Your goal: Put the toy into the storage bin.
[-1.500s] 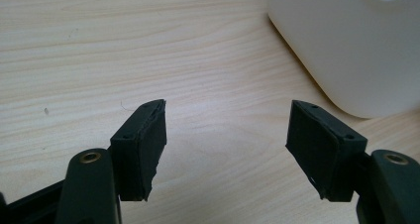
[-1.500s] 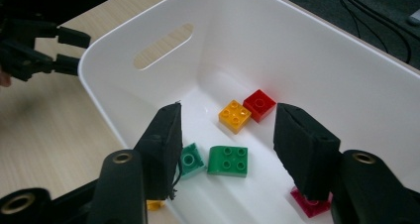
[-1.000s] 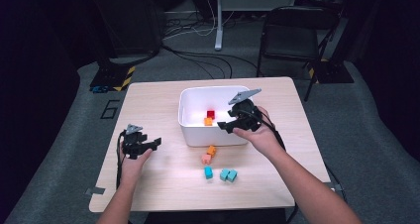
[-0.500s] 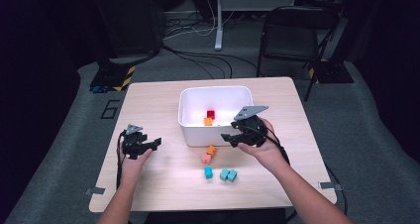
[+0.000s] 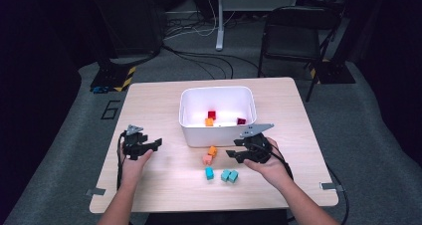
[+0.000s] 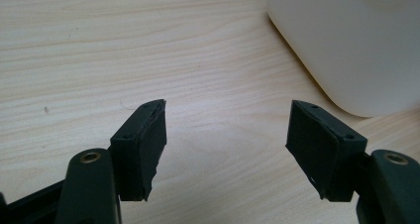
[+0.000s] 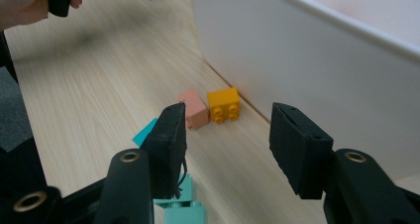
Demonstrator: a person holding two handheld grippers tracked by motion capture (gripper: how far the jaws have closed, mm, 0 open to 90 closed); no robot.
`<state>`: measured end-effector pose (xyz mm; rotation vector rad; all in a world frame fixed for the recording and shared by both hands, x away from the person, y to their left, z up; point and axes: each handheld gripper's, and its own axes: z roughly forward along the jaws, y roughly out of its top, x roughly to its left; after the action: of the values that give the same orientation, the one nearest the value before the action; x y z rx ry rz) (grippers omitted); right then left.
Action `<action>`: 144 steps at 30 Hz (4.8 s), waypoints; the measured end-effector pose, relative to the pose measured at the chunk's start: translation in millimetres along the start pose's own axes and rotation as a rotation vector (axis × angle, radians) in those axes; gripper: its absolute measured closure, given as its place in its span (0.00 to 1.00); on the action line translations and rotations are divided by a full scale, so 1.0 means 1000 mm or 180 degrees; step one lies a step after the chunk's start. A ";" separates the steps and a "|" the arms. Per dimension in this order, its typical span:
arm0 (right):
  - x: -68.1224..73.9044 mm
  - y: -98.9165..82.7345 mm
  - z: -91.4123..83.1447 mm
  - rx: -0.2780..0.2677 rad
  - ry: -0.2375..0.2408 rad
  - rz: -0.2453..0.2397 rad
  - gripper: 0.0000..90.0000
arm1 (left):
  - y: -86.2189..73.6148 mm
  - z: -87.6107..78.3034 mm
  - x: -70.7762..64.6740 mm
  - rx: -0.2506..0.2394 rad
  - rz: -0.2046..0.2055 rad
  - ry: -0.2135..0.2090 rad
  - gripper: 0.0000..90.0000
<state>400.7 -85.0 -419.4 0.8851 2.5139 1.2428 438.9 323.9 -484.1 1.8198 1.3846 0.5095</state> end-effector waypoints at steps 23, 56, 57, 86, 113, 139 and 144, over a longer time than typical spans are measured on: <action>0.013 -0.051 0.013 0.0095 0.0027 0.0163 0.48 | 0.000 0.000 -0.001 -0.0011 0.0001 0.0011 0.35; 0.019 -0.079 0.034 0.0425 0.0105 0.0020 0.63 | 0.000 0.000 -0.001 -0.0010 0.0000 0.0008 0.35; 0.019 -0.079 0.033 0.0431 0.0106 0.0050 0.64 | 0.000 0.000 -0.001 -0.0010 0.0000 0.0008 0.35; 0.011 -0.044 0.008 0.0300 0.0044 -0.0034 0.65 | -0.001 0.001 -0.001 -0.0009 0.0009 0.0011 0.35; -0.004 0.023 -0.025 0.0220 0.0118 -0.0042 0.65 | -0.001 0.001 -0.002 0.0015 0.0001 0.0001 0.35; -0.032 0.092 -0.029 0.0150 -0.0056 -0.0093 0.65 | -0.001 0.001 0.000 0.0000 -0.0025 -0.0006 0.35; -0.043 0.099 -0.019 0.0109 -0.0130 -0.0002 0.65 | -0.001 0.001 0.002 -0.0017 -0.0036 -0.0001 0.35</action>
<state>469.5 -77.0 -334.4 0.9077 2.5105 1.1728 439.5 325.1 -485.4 1.8068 1.3914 0.5064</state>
